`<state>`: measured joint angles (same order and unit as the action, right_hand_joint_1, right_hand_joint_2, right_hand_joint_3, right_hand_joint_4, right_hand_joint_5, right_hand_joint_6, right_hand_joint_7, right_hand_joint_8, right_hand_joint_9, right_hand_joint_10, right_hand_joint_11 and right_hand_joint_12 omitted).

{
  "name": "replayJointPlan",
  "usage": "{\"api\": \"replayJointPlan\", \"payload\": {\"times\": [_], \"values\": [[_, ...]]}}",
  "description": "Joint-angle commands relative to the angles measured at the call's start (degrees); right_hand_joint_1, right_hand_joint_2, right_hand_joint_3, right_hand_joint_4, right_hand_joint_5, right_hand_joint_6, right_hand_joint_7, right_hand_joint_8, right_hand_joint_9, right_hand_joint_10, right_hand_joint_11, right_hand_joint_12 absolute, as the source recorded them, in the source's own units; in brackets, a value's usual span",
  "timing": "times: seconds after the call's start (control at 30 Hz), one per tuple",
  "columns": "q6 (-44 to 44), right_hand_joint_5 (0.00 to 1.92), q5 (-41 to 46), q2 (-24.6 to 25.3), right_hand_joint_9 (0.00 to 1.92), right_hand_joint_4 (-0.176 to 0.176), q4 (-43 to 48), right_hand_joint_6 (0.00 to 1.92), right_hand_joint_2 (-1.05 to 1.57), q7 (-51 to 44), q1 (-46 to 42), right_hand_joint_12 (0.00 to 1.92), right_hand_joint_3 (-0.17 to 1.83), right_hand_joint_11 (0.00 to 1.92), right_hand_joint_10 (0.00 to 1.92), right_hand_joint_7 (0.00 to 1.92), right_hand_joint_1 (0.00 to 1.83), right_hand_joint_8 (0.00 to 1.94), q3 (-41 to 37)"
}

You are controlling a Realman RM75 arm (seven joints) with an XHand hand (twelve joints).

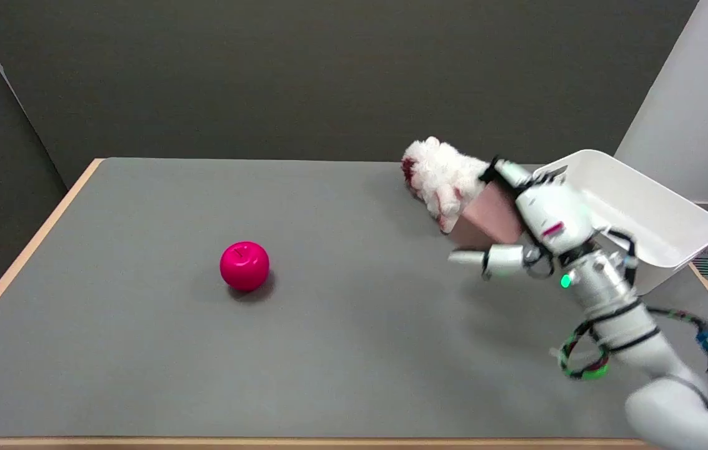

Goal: Place wooden cube into white box.

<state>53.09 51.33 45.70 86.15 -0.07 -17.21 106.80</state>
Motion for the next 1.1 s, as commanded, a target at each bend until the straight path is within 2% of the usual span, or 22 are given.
{"api": "replayJointPlan", "payload": {"times": [0.03, 0.2, 0.47, 0.7, 0.9, 1.1], "values": [[-5.05, 0.5, -0.42, -4.31, 0.86, -0.176, -2.13, 1.51, 1.24, -5.08, 4.12, 1.92, 0.08, 0.91, 1.34, 0.87, 1.19, 1.37, -28.03], [-7.62, 0.51, 2.56, -5.32, 0.85, -0.176, -11.44, 1.5, 1.23, -4.69, 6.79, 1.92, 0.09, 0.9, 1.34, 0.87, 1.19, 1.38, -30.04], [-8.44, 0.51, 7.1, -5.33, 0.85, -0.176, -21.27, 1.49, 1.23, -4.52, 8.2, 1.92, 0.09, 0.9, 1.33, 0.87, 1.19, 1.39, -24.86], [-11.89, 0.52, 7.33, -4.28, 0.85, -0.176, -30.98, 1.48, 1.22, -4.36, 12.13, 1.92, 0.1, 0.89, 1.34, 0.87, 1.2, 1.39, -19.96], [-15.81, 0.53, 7.54, -3.36, 0.85, -0.176, -35.05, 1.47, 1.22, -4.28, 15.27, 1.92, 0.11, 0.89, 1.33, 0.87, 1.2, 1.39, -18.19], [-18.13, 0.53, 13.19, -2.06, 0.85, -0.176, -38.94, 1.47, 1.22, -4.28, 16.97, 1.92, 0.11, 0.89, 1.33, 0.87, 1.2, 1.39, -15.4]]}}
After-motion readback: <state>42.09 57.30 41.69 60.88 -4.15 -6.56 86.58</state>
